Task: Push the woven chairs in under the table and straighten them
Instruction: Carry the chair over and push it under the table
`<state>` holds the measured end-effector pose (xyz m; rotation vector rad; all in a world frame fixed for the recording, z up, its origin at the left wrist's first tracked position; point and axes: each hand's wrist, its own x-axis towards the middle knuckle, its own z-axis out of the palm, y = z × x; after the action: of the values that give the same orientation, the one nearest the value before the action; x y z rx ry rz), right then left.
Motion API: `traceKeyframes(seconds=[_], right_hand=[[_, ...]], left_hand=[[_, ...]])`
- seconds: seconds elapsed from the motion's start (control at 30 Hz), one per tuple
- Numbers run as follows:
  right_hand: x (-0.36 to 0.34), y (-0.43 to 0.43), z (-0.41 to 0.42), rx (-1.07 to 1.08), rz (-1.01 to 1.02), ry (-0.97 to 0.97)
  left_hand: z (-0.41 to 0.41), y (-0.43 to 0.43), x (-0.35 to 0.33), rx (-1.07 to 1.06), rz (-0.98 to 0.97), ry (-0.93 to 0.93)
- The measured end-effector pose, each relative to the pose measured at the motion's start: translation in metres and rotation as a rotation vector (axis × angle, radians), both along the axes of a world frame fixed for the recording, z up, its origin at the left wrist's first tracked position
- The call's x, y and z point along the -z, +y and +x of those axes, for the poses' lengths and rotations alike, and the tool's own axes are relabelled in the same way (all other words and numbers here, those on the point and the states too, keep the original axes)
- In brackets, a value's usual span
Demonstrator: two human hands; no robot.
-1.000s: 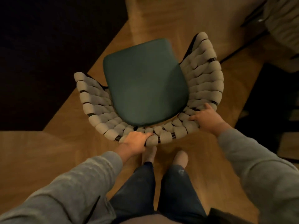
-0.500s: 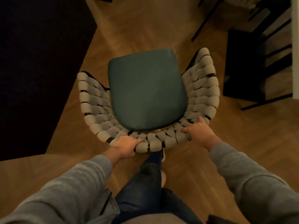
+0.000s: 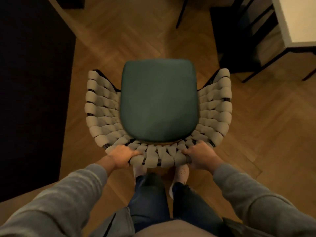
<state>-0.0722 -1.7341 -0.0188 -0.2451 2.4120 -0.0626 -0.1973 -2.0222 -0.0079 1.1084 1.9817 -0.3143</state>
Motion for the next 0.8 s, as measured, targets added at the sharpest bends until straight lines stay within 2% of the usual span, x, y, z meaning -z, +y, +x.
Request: traceKeyframes(seconds=[0.17,0.4,0.8], right_hand=[[0.001,-0.023,-0.011,0.082,-0.002,0.045],[0.005,-0.039,-0.069,0.214,0.024,0.078],[0.006,0.014,-0.217,0.492,-0.008,0.148]], left_hand=[[-0.043,-0.009,0.002,0.112,-0.005,0.006],[-0.144,0.007,0.005,0.263,0.012,0.059],[-0.346,0.127,-0.009,0.508,0.015,0.091]])
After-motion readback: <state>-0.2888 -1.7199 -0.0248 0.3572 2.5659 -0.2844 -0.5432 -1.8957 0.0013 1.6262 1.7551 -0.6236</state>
